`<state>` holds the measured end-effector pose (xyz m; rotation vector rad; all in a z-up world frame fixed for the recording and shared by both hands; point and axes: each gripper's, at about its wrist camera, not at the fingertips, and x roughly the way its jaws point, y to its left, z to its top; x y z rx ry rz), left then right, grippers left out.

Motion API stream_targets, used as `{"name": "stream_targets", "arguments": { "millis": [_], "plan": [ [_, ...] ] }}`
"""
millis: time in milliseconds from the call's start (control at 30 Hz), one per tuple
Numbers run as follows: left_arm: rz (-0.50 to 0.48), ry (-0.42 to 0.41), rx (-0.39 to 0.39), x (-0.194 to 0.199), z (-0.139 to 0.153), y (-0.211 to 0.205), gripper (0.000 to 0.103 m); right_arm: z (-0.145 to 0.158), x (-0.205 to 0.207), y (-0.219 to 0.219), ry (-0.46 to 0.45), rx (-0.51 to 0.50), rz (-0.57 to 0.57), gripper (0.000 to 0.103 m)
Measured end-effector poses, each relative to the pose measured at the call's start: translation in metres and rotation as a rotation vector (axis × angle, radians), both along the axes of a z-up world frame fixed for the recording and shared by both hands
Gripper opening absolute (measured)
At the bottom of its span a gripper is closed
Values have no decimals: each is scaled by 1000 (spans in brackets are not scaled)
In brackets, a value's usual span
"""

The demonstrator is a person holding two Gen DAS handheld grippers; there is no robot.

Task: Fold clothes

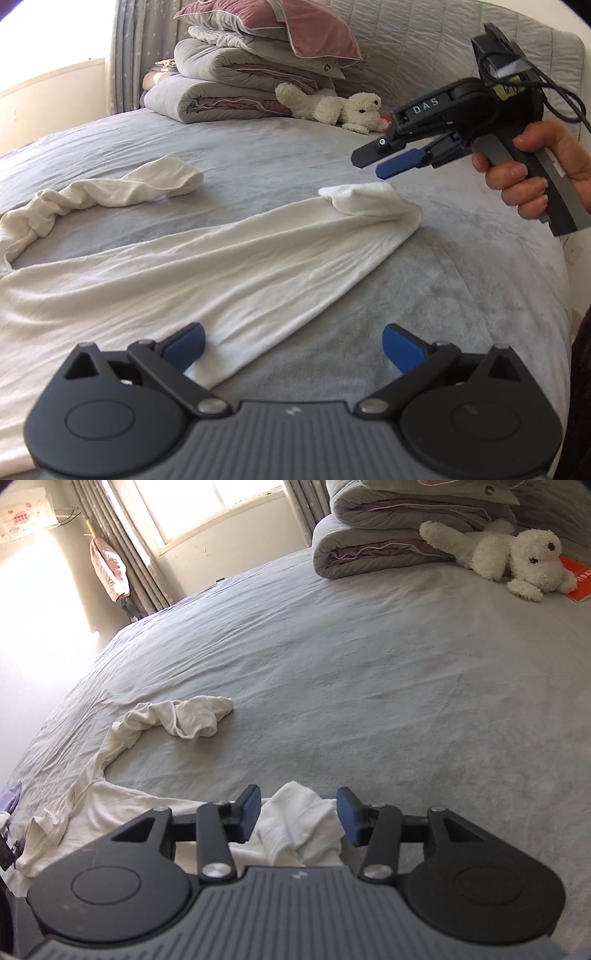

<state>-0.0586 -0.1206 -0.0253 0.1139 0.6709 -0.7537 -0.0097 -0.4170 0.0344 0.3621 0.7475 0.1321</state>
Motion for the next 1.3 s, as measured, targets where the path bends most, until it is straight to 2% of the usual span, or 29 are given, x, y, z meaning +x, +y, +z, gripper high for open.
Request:
{"name": "stream_targets", "arguments": {
  "millis": [100, 267, 300, 333, 400, 467, 533, 600, 700, 800, 833, 1000, 1067, 1133, 1167, 1300],
  "plan": [
    [29, 19, -20, 4, 2, 1, 102, -5, 1, -8, 34, 12, -47, 50],
    [61, -11, 5, 3, 2, -4, 99, -15, 6, -2, 71, 18, -59, 49],
    [76, -16, 7, 4, 2, -4, 94, -17, 7, 0, 71, 7, -65, 44],
    [91, -21, 8, 5, 3, -3, 90, -18, 9, 3, 72, -8, -68, 33],
    [113, -26, 8, 7, 4, -2, 85, -20, 11, 7, 68, -37, -78, 18],
    [127, -22, 4, 9, 6, 1, 80, -15, 8, 6, 39, -50, -91, 9],
    [134, -17, 4, 12, 7, 3, 70, -9, 4, 3, 7, -59, -97, 3],
    [131, -8, 4, 14, 7, 4, 63, -4, -1, -1, -14, -67, -110, 2],
    [108, -4, 1, 14, 8, 4, 62, -6, -3, -11, 7, -22, -133, 3],
    [74, -6, -9, 13, 9, 1, 64, -11, -1, -18, 46, 53, -144, 13],
    [63, -6, -11, 12, 9, 0, 64, -12, 0, -17, 54, 67, -141, 13],
    [24, -20, 19, 8, 7, -6, 63, -16, 8, -4, 76, 63, -111, 15],
    [20, -17, 18, 9, 7, -5, 63, -16, 9, 1, 78, 57, -104, 19],
    [15, -14, 15, 9, 8, -5, 63, -16, 10, 5, 75, 41, -103, 31],
    [12, -13, 14, 9, 8, -4, 63, -16, 10, 7, 73, 31, -103, 33],
    [-10, -11, 20, 8, 8, -6, 51, -16, 10, 11, 57, -3, -103, 33]
  ]
}}
